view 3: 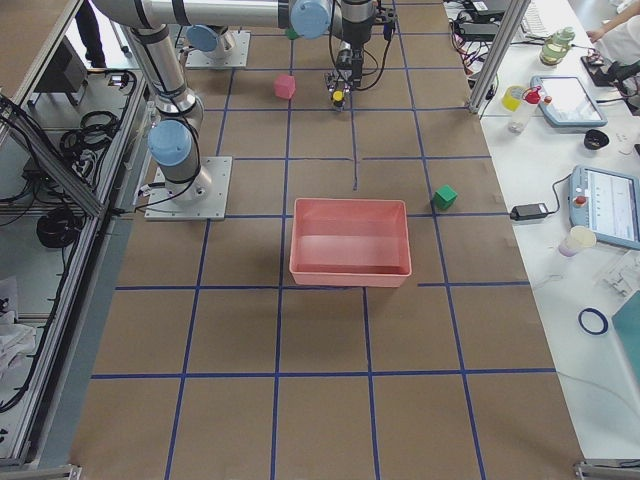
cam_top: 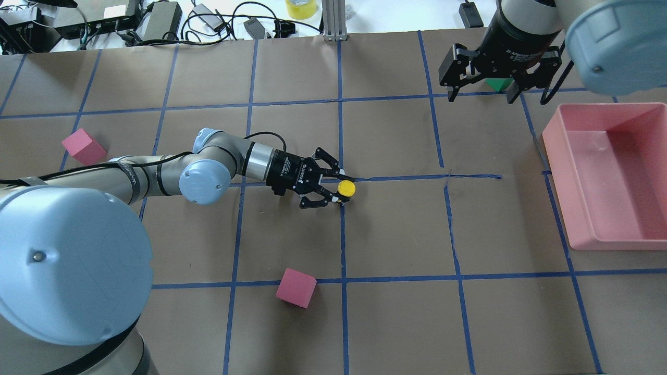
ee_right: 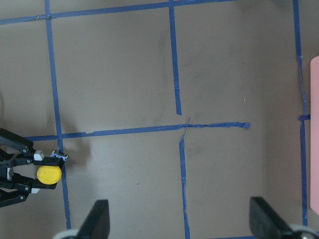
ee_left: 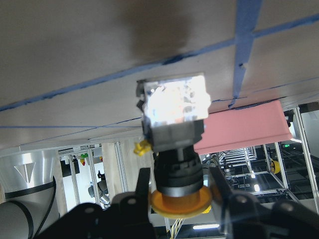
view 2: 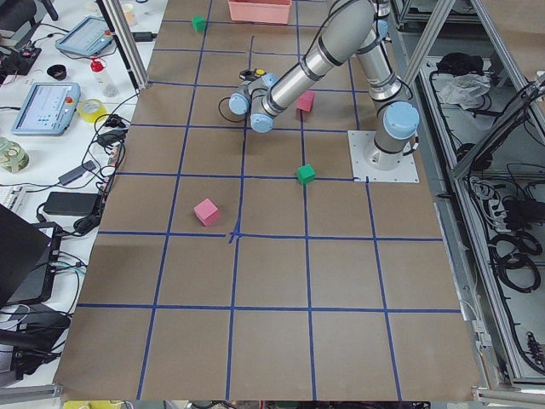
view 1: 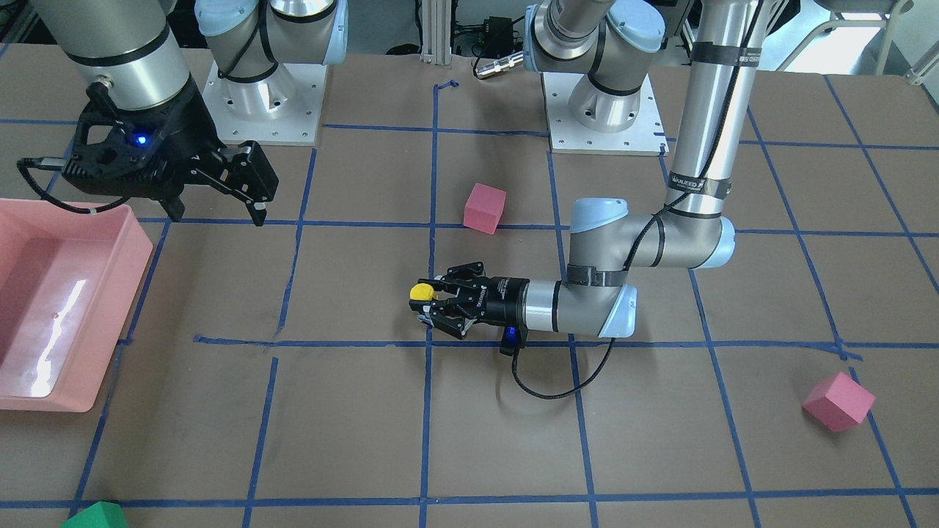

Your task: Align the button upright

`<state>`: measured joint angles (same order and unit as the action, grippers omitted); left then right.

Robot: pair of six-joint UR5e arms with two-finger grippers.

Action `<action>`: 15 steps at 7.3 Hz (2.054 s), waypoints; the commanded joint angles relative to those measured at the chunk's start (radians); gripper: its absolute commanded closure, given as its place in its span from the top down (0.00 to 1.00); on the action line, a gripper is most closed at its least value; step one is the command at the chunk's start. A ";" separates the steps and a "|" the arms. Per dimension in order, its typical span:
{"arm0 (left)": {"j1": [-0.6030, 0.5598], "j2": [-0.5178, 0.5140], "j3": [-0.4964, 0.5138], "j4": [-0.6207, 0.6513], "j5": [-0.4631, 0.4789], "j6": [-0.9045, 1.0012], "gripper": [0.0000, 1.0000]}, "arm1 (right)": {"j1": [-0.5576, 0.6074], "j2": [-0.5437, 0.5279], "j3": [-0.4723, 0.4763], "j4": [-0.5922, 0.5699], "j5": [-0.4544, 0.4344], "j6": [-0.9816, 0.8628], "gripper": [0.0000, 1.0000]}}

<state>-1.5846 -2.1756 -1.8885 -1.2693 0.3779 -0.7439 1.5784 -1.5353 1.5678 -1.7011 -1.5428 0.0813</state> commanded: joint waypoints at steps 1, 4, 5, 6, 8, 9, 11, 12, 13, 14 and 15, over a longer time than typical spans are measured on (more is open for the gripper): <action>0.000 -0.001 0.005 0.001 0.007 -0.014 0.81 | 0.000 0.001 -0.002 0.000 0.001 0.000 1.00; 0.017 0.034 0.038 0.007 0.016 -0.078 0.92 | 0.000 0.001 -0.003 0.000 0.001 -0.002 1.00; 0.034 0.080 0.098 0.019 0.123 -0.127 0.96 | 0.000 0.000 -0.003 -0.002 0.001 -0.003 1.00; 0.052 0.142 0.179 0.016 0.277 -0.206 1.00 | 0.000 0.000 -0.005 -0.006 0.001 -0.003 1.00; 0.063 0.230 0.284 0.013 0.521 -0.208 1.00 | 0.000 0.000 -0.005 -0.006 0.001 -0.003 1.00; 0.063 0.265 0.298 -0.001 0.673 -0.036 1.00 | 0.000 0.000 -0.006 -0.006 0.001 -0.003 1.00; 0.080 0.330 0.314 -0.085 1.069 0.388 1.00 | -0.001 0.000 -0.011 -0.011 -0.007 -0.005 1.00; 0.098 0.370 0.333 -0.155 1.164 0.610 1.00 | -0.001 0.000 -0.006 -0.011 -0.005 -0.005 1.00; 0.118 0.423 0.341 -0.207 1.226 0.718 1.00 | -0.001 0.000 -0.008 -0.012 -0.003 -0.003 1.00; 0.120 0.488 0.357 -0.250 1.249 0.721 1.00 | -0.001 0.000 -0.009 -0.012 -0.005 -0.003 1.00; 0.115 0.558 0.359 -0.272 1.283 0.721 1.00 | -0.001 0.000 -0.006 -0.011 -0.003 -0.003 1.00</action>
<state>-1.4697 -1.7016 -1.5381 -1.5010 1.6128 -0.0483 1.5769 -1.5356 1.5598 -1.7130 -1.5472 0.0780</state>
